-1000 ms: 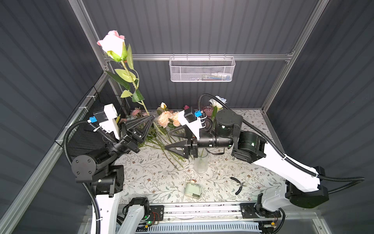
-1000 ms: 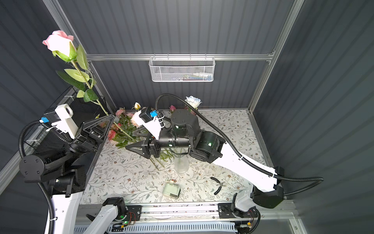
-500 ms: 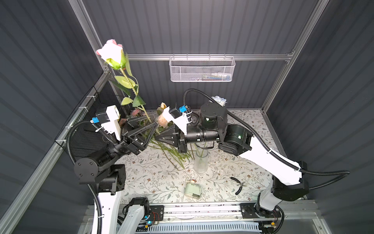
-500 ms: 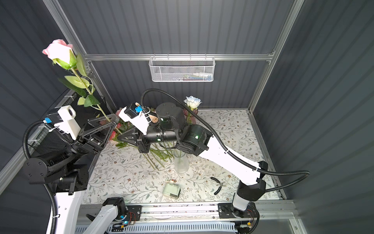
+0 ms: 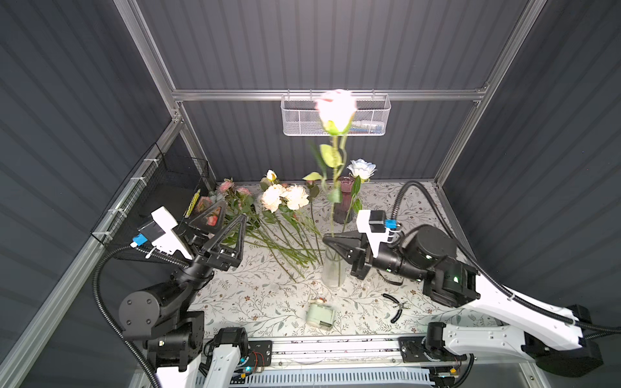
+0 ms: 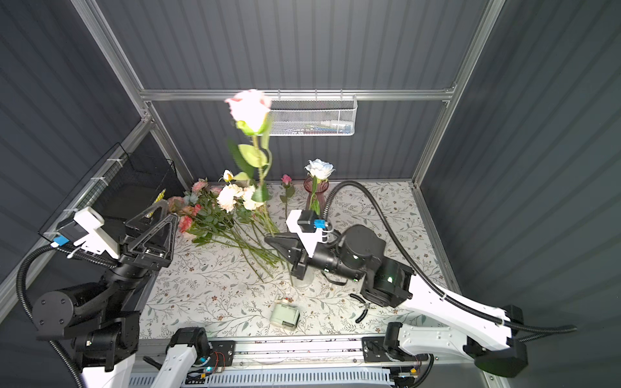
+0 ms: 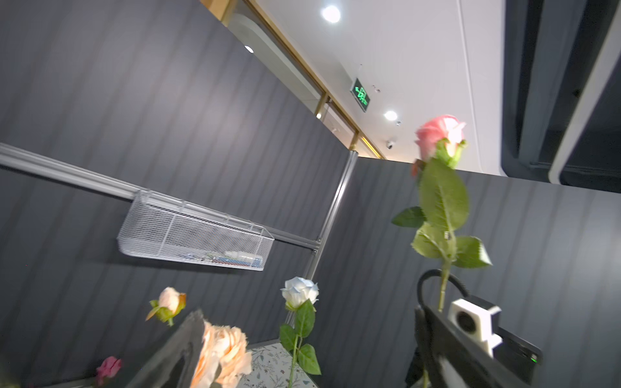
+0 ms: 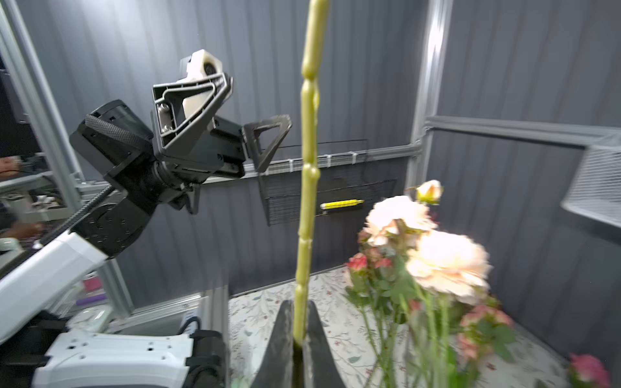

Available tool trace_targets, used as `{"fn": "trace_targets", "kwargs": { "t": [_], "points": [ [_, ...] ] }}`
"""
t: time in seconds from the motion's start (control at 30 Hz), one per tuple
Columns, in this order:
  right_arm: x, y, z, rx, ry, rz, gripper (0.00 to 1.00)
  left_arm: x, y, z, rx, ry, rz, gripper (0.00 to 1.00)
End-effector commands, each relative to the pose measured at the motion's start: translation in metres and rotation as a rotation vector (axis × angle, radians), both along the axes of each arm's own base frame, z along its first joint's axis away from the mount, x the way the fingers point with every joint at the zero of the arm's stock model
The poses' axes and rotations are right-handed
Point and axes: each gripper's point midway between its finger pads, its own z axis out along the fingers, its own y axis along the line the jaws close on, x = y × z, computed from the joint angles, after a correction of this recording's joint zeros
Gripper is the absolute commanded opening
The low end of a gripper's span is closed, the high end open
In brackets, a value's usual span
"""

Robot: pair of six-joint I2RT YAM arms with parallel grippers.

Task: Arrange the flowers into the vase
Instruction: 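Hold the pink rose up with left gripper while right gripper grasps its stem, then lower the pink rose into the clear vase with right gripper and open it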

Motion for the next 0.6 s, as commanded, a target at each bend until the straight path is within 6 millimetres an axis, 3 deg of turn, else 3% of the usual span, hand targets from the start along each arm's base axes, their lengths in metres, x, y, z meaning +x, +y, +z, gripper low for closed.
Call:
{"fn": "trace_targets", "kwargs": {
  "t": [0.0, 0.27, 0.57],
  "points": [
    [0.028, -0.023, 0.012, 0.118, -0.122, -0.233, 0.00, 0.038, 0.014, -0.048, 0.003, 0.165, 0.109, 1.00],
    [0.054, -0.010, 0.014, 0.145, -0.263, -0.348, 0.00, 0.059, 0.015, -0.096, -0.001, 0.295, 0.114, 1.00],
    [0.091, -0.018, -0.032, 0.121, -0.182, -0.404, 0.00, 0.075, 0.015, -0.132, -0.003, 0.390, 0.114, 1.00]
  ]
}}
